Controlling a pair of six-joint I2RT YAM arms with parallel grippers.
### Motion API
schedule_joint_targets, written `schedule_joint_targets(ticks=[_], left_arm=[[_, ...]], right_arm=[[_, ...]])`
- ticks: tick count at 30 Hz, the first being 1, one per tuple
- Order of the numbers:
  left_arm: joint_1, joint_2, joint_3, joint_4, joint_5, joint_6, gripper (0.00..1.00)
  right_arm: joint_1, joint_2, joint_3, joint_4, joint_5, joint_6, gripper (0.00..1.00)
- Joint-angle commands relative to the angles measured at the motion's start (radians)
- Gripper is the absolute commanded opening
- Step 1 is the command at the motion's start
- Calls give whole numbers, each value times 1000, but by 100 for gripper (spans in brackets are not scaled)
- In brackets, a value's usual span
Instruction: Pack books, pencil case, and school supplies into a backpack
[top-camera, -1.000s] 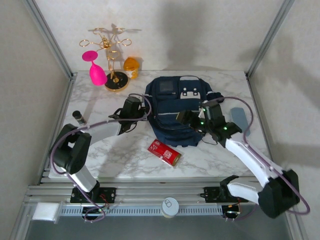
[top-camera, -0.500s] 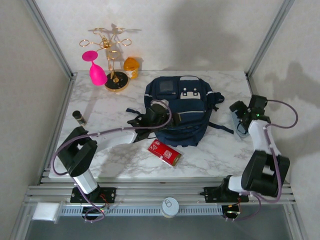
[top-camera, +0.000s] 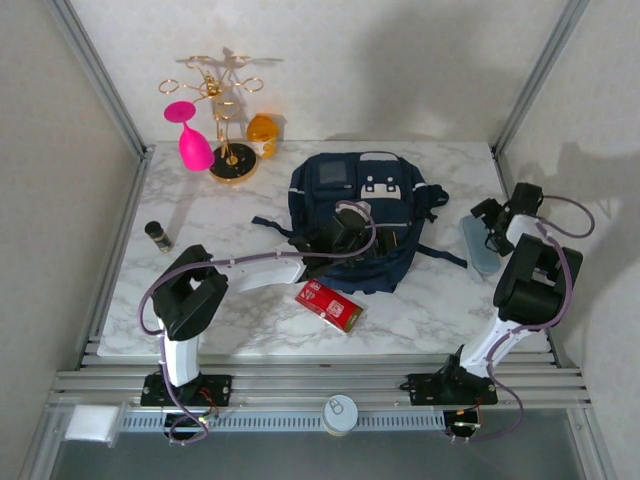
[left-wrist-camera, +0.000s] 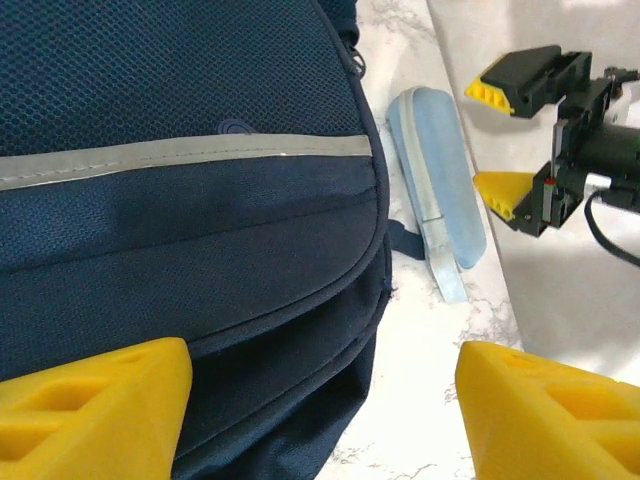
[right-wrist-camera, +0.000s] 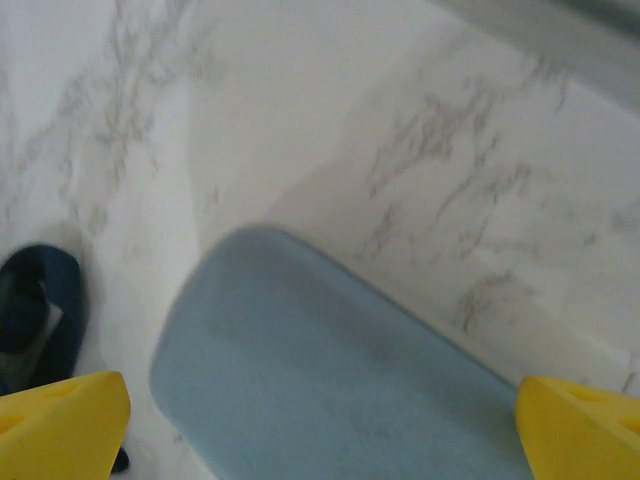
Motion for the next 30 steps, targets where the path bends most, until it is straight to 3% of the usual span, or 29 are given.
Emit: schedule_joint_targets(ticks=[1,7,9,10,13,17,20,28,30], left_arm=[[15,8,49,-59,-58,55,75],[38,3,46,-100,-67,80,82],[41,-1,46,-116,-78,83,83],[40,-5,44,-121,-82,86,84],[40,-25,42,-139,-97,91,87],[41,-58,28,-179,-142,105,92],[47,-89,12,-215,-173,117,95],[97,-196,-102,-215,-191,103,99],[111,-213,-130,-207,-173,105,99]], right_arm=[[14,-70,-83,10,-85,20,99],[61,-223,-210,7,-225,75,99],[58,-262,-231,14,-208,60,99],[48,-263,-229,5,-192,40,99],[-24,-223,-231,-18,-297,-7,99],[-64,-224,-262,-37,-248,-77,99],[-72,-188,-250,-58,-297,-115,99],[-30,-271,-351,-13,-532,-103,97],[11,-316,-368,-19,-527,-101,95]])
